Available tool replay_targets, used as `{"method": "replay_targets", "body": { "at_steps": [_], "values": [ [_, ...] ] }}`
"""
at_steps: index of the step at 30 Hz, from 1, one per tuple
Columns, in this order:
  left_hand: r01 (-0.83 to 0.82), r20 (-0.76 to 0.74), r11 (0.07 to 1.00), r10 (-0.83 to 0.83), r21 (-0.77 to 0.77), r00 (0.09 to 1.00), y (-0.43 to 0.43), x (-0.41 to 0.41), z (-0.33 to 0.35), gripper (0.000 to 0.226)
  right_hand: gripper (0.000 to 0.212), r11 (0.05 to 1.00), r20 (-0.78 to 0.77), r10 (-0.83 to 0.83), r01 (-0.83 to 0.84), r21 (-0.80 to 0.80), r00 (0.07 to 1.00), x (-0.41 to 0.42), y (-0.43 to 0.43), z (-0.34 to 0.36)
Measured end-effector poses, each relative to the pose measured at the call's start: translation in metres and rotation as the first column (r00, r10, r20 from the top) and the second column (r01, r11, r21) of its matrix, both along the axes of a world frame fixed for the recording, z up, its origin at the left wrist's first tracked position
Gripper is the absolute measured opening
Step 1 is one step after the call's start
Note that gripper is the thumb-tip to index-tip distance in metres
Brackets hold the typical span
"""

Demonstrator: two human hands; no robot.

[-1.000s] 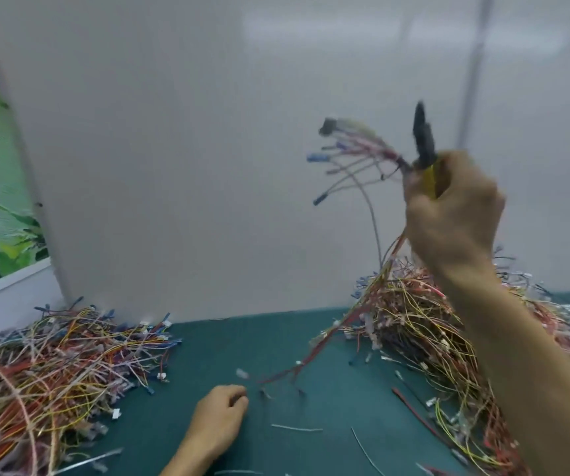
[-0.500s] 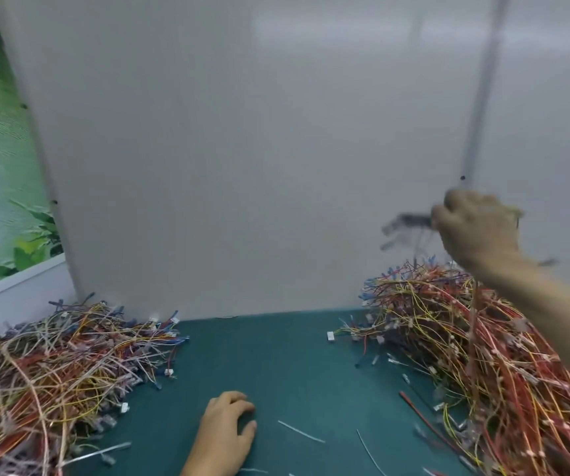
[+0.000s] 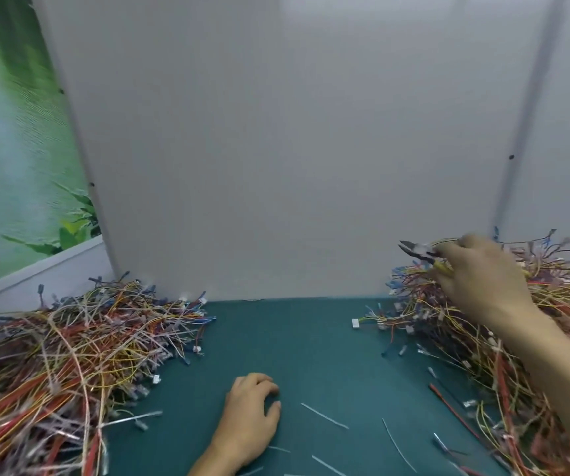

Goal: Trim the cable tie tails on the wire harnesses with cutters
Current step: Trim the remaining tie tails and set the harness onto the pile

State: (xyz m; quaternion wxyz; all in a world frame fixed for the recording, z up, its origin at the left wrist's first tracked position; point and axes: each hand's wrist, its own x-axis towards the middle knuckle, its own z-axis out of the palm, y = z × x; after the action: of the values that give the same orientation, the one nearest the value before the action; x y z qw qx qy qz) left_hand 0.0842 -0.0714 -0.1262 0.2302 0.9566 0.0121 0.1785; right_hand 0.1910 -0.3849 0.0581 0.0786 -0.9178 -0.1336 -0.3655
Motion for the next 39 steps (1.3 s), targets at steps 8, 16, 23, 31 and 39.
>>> {"method": "replay_targets", "body": {
  "at_steps": [8, 16, 23, 31, 39],
  "values": [
    [0.011, -0.043, 0.999, -0.013, -0.042, 0.999, 0.01, 0.0, 0.021, 0.025, 0.035, 0.971, -0.535, 0.186, -0.236, -0.027, 0.824, -0.07, 0.111, -0.124],
    [-0.195, 0.031, 0.978, 0.193, 0.069, 0.981, 0.067, 0.007, 0.051, 0.026, 0.04, 0.975, -0.552, 0.136, -0.209, -0.071, 0.823, -0.068, 0.113, -0.16],
    [-0.261, 0.032, 0.872, 0.273, 0.415, 0.962, 0.098, 0.034, 0.054, 0.033, 0.044, 0.978, -0.545, 0.107, -0.188, -0.095, 0.831, -0.066, 0.118, -0.167],
    [-0.353, -0.192, 0.663, 0.603, 0.66, 0.774, 0.143, 0.064, 0.073, 0.052, 0.041, 0.976, -0.56, 0.125, -0.202, -0.078, 0.819, -0.059, 0.119, -0.171],
    [-0.588, -0.088, 0.62, 0.723, 0.519, 0.686, 0.149, 0.062, 0.091, 0.041, 0.039, 0.976, -0.549, 0.173, -0.218, -0.017, 0.818, -0.056, 0.121, -0.175]
  ]
}}
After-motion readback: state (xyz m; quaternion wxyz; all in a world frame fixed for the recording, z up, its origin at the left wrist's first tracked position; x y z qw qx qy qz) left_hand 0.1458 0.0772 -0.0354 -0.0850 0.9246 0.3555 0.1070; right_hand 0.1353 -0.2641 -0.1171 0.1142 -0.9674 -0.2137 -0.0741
